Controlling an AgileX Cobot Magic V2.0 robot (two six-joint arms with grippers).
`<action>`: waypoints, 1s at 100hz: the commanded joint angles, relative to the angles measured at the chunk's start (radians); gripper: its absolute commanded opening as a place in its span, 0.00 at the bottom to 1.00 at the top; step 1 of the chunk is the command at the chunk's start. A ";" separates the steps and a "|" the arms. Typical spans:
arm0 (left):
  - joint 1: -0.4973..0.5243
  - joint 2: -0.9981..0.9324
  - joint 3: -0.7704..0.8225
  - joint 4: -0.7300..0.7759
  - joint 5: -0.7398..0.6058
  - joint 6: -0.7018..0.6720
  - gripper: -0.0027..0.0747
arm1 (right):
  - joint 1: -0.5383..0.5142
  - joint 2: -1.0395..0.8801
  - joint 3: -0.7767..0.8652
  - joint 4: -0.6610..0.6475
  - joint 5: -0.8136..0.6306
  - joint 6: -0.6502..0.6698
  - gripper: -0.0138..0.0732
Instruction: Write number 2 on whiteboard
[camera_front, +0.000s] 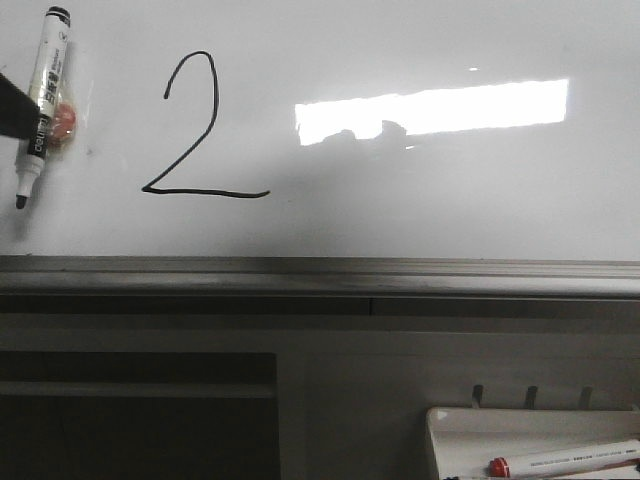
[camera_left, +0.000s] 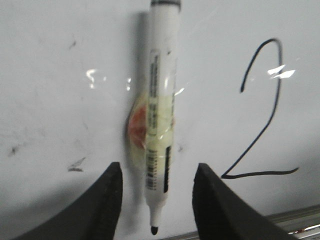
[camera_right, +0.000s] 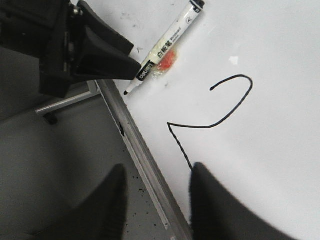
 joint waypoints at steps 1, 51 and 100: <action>0.002 -0.100 -0.026 0.019 -0.055 -0.002 0.33 | -0.010 -0.062 -0.028 -0.003 -0.060 0.007 0.07; 0.002 -0.579 0.034 0.222 -0.065 0.000 0.01 | -0.010 -0.492 0.486 -0.003 -0.603 0.007 0.09; 0.002 -0.753 0.122 0.290 0.031 0.000 0.01 | -0.010 -1.053 0.982 -0.003 -0.648 0.005 0.09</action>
